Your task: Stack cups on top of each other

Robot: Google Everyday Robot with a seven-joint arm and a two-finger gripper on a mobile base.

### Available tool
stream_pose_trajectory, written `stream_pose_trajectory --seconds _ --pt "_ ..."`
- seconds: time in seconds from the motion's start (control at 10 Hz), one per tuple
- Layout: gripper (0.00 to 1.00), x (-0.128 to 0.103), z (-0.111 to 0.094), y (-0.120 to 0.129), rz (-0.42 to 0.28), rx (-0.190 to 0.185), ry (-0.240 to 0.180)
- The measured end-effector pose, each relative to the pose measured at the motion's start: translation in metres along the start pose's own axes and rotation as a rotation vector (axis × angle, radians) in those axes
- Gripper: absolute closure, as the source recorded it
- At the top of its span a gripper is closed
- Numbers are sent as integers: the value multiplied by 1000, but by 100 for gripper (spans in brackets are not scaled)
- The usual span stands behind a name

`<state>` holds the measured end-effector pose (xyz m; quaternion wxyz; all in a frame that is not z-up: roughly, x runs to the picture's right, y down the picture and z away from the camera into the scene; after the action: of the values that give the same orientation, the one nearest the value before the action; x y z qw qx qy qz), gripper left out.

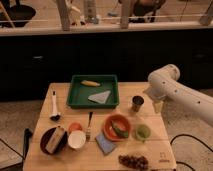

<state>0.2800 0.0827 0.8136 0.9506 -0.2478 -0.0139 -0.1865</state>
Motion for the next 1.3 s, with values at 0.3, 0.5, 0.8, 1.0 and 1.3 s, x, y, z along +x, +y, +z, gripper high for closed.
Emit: stream_pose_trajectory --seconds 0.3,0.5,0.8,1.0,1.3 --pt "20 2 8 -3 -20 2 -8" --pt "20 2 13 -6 -33 3 -12" --pt "20 3 21 -8 -50 1 -14" --pt "20 2 27 -11 -65 -2 -17" --pt "20 2 34 -13 -83 -6 -20"
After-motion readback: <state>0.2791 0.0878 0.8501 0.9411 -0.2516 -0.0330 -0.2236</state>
